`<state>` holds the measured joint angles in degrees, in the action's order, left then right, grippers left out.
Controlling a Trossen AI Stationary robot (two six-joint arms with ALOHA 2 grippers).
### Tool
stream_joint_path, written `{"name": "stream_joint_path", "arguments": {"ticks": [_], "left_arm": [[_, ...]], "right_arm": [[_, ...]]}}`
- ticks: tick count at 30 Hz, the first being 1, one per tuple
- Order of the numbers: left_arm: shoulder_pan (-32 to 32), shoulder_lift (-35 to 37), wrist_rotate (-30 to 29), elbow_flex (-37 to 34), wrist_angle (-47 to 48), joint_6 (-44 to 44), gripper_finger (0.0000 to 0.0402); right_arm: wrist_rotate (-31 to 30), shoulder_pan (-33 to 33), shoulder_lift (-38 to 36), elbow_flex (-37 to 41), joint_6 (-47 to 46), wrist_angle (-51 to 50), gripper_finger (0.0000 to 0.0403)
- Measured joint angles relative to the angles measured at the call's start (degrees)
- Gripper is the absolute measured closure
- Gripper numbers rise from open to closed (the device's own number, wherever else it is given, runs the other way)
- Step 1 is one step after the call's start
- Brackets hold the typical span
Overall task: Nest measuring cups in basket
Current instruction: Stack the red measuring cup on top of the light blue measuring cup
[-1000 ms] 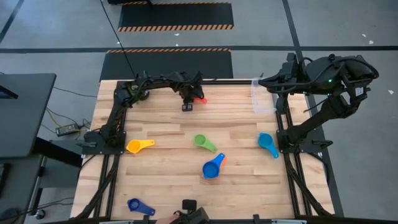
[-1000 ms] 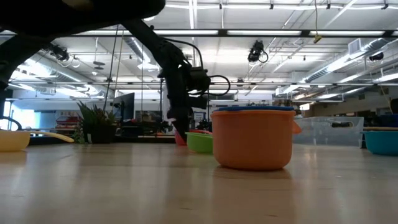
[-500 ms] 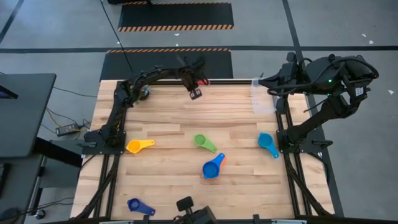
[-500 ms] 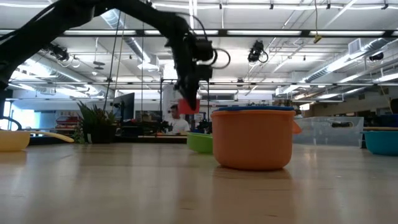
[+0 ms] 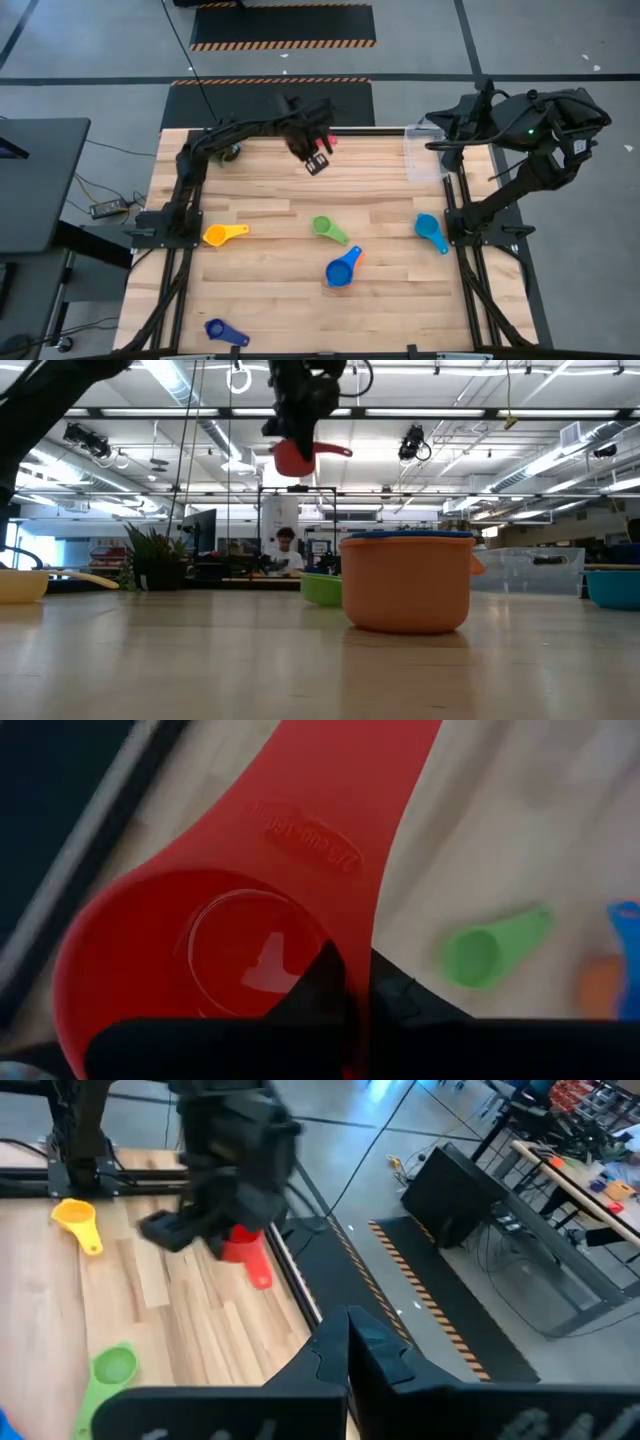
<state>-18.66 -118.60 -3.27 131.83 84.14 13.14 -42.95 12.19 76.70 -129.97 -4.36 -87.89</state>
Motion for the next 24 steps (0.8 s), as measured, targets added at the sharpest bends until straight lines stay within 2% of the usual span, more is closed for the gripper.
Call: {"name": "stream_joint_path", "arguments": {"ticks": [7, 13, 18, 24], "left_arm": [[10.4, 2.0, -1.1, 0.3, 0.2, 15.3, 0.0393], [19.9, 2.0, -6.2, 0.3, -0.9, 35.9, 0.0393], [26.8, 0.1, -10.2, 0.1, -3.6, 54.6, 0.0393], [32.5, -4.5, -10.5, 0.1, -8.3, 65.7, 0.0393]], "right_arm": [[-1.7, 0.0, -1.3, 0.0, -1.6, -0.4, 0.0399], [-2.5, 0.0, -1.4, 0.0, 2.0, -1.1, 0.0399], [-3.0, 0.0, -1.4, 0.0, 5.5, -1.0, 0.0399], [-2.9, 0.0, -1.5, 0.0, 7.4, -0.9, 0.0399]]}}
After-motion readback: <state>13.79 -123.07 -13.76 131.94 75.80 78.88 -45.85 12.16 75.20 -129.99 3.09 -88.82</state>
